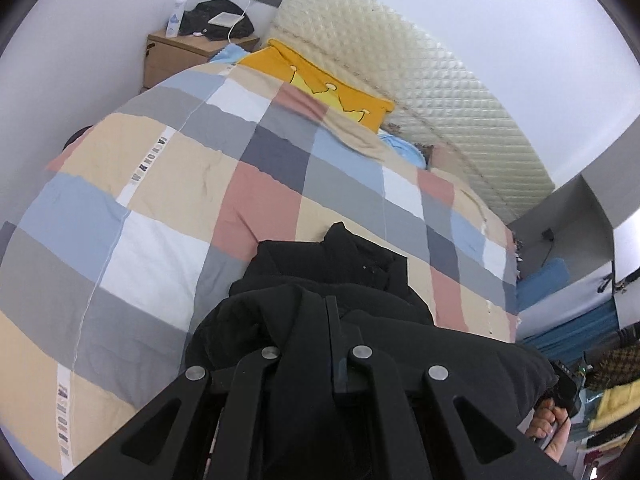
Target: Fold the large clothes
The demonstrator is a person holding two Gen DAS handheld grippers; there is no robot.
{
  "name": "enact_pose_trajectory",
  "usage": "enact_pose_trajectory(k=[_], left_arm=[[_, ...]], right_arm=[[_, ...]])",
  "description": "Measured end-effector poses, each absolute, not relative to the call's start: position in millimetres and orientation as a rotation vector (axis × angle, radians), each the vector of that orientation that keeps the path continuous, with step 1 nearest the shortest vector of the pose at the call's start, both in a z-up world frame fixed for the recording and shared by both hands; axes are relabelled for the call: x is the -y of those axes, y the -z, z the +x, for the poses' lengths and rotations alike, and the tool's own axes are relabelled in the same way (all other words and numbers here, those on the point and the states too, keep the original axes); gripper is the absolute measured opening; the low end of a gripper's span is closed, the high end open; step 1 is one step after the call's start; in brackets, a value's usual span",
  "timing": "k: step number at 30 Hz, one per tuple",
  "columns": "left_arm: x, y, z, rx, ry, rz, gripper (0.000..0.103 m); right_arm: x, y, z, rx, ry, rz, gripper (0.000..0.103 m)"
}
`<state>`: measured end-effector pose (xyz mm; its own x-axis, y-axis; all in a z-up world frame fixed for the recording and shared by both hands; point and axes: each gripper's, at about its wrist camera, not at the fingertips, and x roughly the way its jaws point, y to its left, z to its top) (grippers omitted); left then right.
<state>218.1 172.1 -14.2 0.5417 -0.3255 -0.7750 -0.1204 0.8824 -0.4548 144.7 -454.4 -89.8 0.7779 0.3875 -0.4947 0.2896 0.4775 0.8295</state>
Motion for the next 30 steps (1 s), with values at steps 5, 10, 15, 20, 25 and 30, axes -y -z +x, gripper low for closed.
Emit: enact_pose_trajectory(k=[5,10,15,20,25,30], left_arm=[[-149,28,247,-1.011,0.073,-0.405,0.006],[-144,45,270,-1.012,0.041,-0.381,0.007],[-137,73,300,-1.024,0.002,-0.341,0.008],[-136,111,336,-1.064,-0.013,-0.351,0.008],[-138,156,372,-1.124,-0.022,-0.404,0.008],[-139,194,399,-1.146,-0.007,-0.483,0.009]], right_arm=[[458,109,150,-0.698,0.004,1.12,0.006],[460,141,171,-0.682,-0.031,1.091,0.006],[460,160,196,-0.707,-0.075,0.989,0.007],[460,169,220,-0.715,-0.165,0.857,0.009],[454,183,250,-0.759,-0.207,0.778,0.009],[452,206,275,-0.81,-0.217,0.728,0.008]])
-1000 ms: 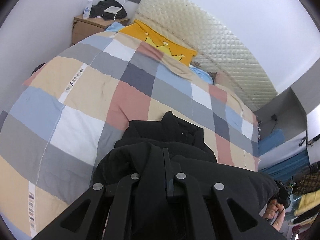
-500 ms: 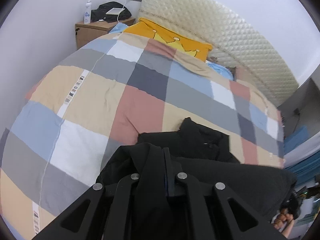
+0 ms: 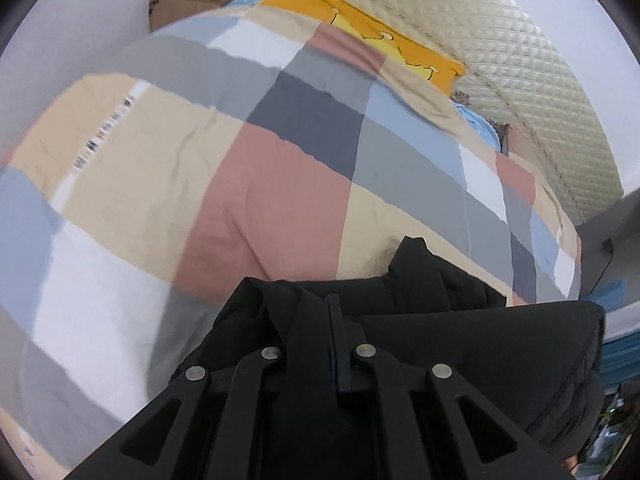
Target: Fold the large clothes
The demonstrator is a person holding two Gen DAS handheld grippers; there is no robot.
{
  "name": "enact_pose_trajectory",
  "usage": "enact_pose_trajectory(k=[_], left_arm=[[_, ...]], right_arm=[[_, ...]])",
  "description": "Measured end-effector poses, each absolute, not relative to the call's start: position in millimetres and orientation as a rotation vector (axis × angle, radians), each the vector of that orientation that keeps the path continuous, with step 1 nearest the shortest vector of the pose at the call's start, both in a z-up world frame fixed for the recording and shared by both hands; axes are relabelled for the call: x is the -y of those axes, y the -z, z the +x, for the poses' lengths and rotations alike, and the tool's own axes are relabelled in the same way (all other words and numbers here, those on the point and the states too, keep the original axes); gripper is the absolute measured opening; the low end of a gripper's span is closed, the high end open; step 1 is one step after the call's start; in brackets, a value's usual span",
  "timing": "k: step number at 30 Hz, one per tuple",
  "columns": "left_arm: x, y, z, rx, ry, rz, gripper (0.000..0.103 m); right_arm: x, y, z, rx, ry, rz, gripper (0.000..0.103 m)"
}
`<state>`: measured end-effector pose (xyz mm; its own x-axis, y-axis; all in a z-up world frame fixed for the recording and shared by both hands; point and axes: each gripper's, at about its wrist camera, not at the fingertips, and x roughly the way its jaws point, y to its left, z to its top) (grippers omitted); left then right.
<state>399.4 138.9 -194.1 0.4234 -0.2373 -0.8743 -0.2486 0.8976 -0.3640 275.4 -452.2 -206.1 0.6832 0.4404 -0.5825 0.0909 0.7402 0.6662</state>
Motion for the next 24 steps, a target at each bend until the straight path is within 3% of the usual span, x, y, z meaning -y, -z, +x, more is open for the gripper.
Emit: enact_pose_trajectory(k=[7,14,18,20,22,24], left_arm=[[-124,225,415,-1.189,0.003,-0.476,0.009],[-145,216,396,-1.193,0.063,-0.563,0.01],[-163,199,369,-1.184,0.154,-0.622,0.016],[-179,188,349,-1.158,0.212,-0.678,0.02],[-196,182,330,-1.139,0.253,-0.757,0.045],[-217,174,307,-1.098,0.248,-0.819,0.058]], right_arm=[[454,244,293,-0.872,-0.237,0.806,0.008],[442,225,279,-0.879,-0.227,0.701,0.012],[444,216,264,-0.87,-0.237,0.681,0.013],[443,208,252,-0.86,-0.228,0.655,0.019],[440,197,238,-0.84,-0.212,0.621,0.031],[440,191,226,-0.819,-0.202,0.619,0.055]])
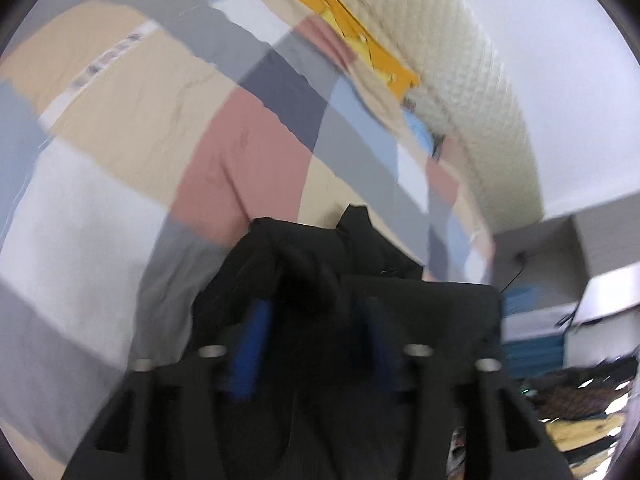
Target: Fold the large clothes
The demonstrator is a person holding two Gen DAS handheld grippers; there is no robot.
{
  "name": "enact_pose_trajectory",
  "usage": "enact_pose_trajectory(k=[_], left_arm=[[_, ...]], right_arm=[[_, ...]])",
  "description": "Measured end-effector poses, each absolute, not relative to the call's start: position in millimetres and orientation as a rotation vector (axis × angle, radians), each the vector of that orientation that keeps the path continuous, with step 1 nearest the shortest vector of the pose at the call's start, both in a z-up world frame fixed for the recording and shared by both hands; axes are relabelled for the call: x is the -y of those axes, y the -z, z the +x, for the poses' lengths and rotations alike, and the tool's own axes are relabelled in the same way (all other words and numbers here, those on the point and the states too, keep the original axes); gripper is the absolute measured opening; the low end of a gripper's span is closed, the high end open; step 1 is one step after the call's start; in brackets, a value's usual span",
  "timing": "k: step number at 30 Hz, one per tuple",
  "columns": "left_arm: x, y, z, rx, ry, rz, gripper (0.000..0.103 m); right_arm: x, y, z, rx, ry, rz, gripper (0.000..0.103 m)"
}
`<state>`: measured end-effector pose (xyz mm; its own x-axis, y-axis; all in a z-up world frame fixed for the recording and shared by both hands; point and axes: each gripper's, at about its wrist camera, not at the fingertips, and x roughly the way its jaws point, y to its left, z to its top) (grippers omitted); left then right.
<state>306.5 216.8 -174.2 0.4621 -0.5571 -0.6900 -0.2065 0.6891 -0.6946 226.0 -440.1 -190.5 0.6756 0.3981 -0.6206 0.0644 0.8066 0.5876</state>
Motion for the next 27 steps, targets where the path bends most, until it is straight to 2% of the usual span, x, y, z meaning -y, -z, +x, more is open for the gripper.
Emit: enact_pose_trajectory(k=[1,2,9,15,20,27], left_arm=[[-223,170,300,-1.081,0.242,-0.825,0.059],[-233,163,288,-1.056,0.234,-0.822,0.059],[-223,127,240,-0.911,0.141,-0.545,0.059],[-150,124,232,-0.816,0.199,-0.433,0.059],[-53,144,255,-0.894,0.291,-0.189,0.059],[5,158,306,-0.864,0.187,0.003,0.059]], right_arm=[[441,187,219,-0.802,-0.171,0.606,0.077],[443,182,213,-0.781,-0.135,0.583,0.086],[418,136,178,-0.627,-0.128,0.44,0.086],[325,107,169,-0.527,-0.189,0.256,0.086],[275,140,182,-0.614,-0.229,0.119,0.085],[273,179,240,-0.693,-0.133,0.096,0.084]])
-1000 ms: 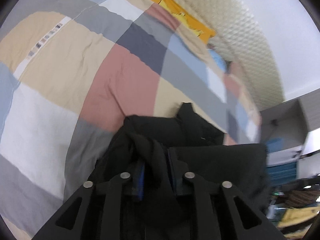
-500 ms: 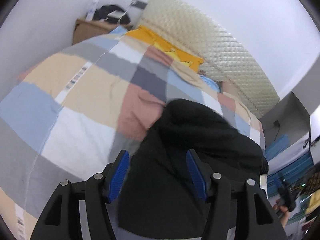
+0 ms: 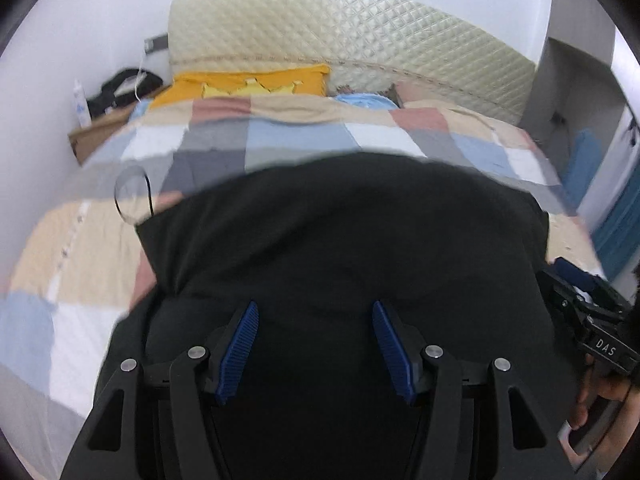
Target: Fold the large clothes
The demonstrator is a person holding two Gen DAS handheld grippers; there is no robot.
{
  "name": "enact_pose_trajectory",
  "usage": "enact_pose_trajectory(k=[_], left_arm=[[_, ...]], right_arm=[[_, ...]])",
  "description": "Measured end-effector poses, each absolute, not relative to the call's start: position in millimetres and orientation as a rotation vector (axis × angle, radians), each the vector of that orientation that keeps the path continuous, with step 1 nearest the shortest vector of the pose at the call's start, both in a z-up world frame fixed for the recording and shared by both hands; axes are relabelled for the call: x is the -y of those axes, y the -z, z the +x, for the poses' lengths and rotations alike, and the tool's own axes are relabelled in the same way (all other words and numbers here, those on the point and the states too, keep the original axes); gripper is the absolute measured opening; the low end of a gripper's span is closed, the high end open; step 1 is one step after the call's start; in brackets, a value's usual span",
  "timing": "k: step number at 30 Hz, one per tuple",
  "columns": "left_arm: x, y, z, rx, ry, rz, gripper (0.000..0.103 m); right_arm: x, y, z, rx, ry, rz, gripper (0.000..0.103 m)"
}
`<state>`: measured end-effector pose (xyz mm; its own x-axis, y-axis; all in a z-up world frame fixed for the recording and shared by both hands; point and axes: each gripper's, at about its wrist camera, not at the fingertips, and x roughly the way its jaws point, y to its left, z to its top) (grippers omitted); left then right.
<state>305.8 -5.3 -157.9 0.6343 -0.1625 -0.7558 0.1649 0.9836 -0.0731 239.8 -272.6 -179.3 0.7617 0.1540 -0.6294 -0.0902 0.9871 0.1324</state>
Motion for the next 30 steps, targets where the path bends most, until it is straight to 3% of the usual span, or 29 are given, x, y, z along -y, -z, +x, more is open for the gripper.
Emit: enact_pose_trajectory(k=[19,30], left_arm=[[13,207,431,-1.0,0.107,-0.012,0.065],[-5,224,411,-0.959,0.181,-0.106,0.066]], right_arm=[[259,212,365,-0.856,-0.097,0.049,0.086],[251,225,350,-0.807,-0.105,0.048,0.087]])
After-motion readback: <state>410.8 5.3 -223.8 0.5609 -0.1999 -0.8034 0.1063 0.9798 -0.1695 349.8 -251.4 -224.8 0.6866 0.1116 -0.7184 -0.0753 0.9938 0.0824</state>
